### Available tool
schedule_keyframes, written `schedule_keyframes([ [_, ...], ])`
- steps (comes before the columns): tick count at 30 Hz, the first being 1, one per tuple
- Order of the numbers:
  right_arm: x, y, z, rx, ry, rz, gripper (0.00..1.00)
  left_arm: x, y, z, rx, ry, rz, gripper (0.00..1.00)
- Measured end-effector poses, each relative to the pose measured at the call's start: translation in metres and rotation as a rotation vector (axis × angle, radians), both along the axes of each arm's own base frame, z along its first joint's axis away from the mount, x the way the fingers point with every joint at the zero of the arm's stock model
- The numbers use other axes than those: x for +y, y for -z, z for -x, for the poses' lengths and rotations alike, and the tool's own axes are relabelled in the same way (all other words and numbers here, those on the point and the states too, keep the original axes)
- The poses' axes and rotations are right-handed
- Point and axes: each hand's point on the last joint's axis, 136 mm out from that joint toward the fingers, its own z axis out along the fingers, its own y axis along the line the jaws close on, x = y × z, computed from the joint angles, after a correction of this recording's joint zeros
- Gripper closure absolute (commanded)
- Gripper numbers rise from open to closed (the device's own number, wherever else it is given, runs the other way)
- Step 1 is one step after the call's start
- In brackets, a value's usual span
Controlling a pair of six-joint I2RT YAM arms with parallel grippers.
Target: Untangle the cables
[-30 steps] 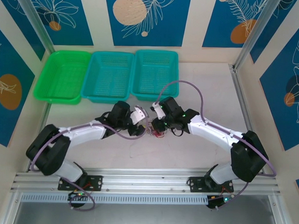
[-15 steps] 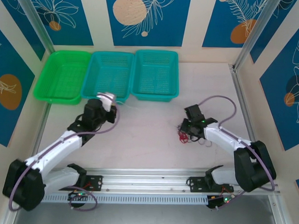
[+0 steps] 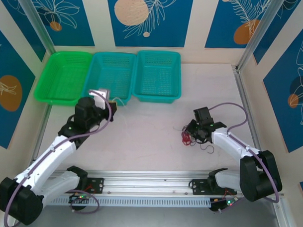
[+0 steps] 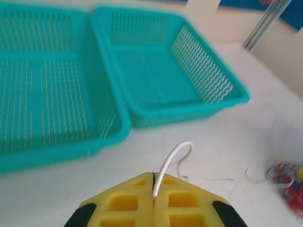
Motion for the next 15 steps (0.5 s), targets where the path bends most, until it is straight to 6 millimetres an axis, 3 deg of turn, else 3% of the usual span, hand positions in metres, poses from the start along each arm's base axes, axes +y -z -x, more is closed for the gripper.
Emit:
schedule_keyframes([
  [4,0.013,-0.007,-0.001,-0.014,-0.048,-0.011,1.00,0.010,-0.090,-0.028,-0.154,-0.066,0.011,1.00],
  [7,0.026,-0.017,-0.005,-0.043,-0.092,-0.016,1.00,0.041,-0.131,-0.066,-0.214,-0.192,-0.006,1.00],
  [10,0.036,-0.025,-0.007,-0.065,-0.128,-0.021,1.00,0.086,-0.141,-0.113,-0.195,-0.339,-0.037,1.00],
  [15,0.046,-0.030,-0.006,-0.077,-0.169,-0.020,1.00,0.165,-0.119,-0.185,-0.096,-0.545,-0.115,1.00],
])
